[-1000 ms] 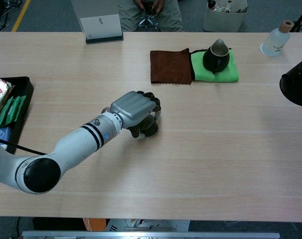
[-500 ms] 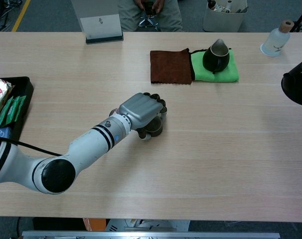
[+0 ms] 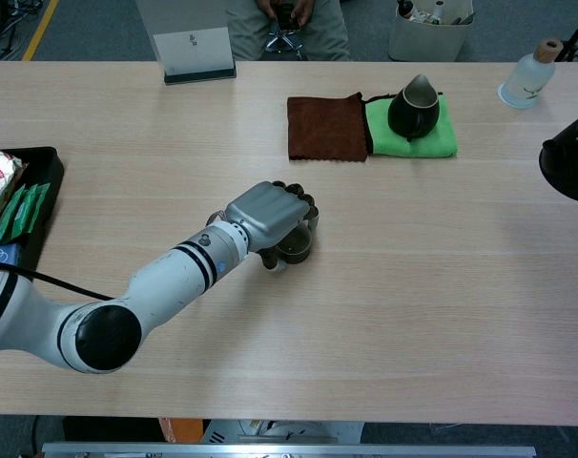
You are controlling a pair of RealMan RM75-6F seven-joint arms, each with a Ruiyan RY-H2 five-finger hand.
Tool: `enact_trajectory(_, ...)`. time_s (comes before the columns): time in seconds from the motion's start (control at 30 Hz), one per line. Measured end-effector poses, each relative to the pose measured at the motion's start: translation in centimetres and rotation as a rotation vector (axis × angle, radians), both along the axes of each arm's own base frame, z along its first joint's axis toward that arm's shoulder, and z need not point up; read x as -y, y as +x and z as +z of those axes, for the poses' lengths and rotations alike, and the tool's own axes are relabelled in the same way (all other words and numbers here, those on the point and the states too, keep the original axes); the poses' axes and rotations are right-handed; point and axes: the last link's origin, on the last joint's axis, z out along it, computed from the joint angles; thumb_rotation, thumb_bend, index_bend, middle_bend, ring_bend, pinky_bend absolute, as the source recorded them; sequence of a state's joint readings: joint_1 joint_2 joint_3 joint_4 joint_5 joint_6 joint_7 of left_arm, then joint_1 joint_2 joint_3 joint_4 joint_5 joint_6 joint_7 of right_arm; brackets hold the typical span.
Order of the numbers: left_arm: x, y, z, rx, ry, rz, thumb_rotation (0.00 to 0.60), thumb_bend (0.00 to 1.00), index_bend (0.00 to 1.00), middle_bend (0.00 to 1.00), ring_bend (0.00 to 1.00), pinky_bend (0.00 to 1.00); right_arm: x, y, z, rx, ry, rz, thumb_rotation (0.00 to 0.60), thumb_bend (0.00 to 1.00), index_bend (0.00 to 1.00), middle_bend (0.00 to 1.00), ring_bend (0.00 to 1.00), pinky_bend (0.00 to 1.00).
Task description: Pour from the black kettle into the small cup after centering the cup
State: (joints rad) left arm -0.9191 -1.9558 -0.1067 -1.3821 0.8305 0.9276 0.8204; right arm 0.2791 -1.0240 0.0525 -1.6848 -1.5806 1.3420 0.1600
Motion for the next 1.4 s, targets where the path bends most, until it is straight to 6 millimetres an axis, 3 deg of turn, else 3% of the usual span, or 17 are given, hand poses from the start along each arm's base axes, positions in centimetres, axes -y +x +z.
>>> enact_trajectory(0.3, 0.5, 0.2, 1.4, 0.015, -0.005, 0.0, 0.6, 0.22, 0.08, 0.12, 0.07, 0.15, 0.0, 0.3, -0.2, 0.003, 0.012, 0.009, 0.486, 0.38, 1.0, 0.99, 1.0, 0.17)
enact_trajectory(0.57, -0.2, -1.2, 5.0, 0.018, 0.042, 0.024, 0.6, 0.22, 0.06, 0.11, 0.07, 0.15, 0.3, 1.1, -1.0, 0.002, 0.034, 0.023, 0.5, 0.38, 1.0, 1.0, 1.0, 0.17)
enact_trajectory(0.7, -0.9, -2.4, 7.1, 0.013, 0.09, 0.047, 0.6, 0.22, 0.06, 0.11, 0.07, 0.15, 0.4, 1.5, -1.6, 0.001, 0.049, 0.029, 0.5, 0.38, 1.0, 0.99, 1.0, 0.17)
enact_trajectory(1.03, -2.4, -6.9, 14.6, 0.068, 0.249, 0.17, 0.6, 0.22, 0.07, 0.11, 0.08, 0.15, 1.2, 3.7, -3.7, 0.0, 0.089, 0.07, 0.509, 0.38, 1.0, 0.99, 1.0, 0.17)
enact_trajectory(1.27, -1.6, -9.7, 19.2, 0.138, 0.329, 0.243, 0.6, 0.22, 0.08, 0.11, 0.08, 0.15, 1.8, 5.2, -5.1, 0.007, 0.109, 0.1, 0.515, 0.38, 1.0, 0.99, 1.0, 0.17)
enact_trajectory(1.4, -0.2, -12.1, 21.4, 0.165, 0.38, 0.274, 0.6, 0.22, 0.08, 0.12, 0.08, 0.15, 2.1, 5.8, -5.9, 0.007, 0.124, 0.107, 0.515, 0.38, 1.0, 0.99, 1.0, 0.17)
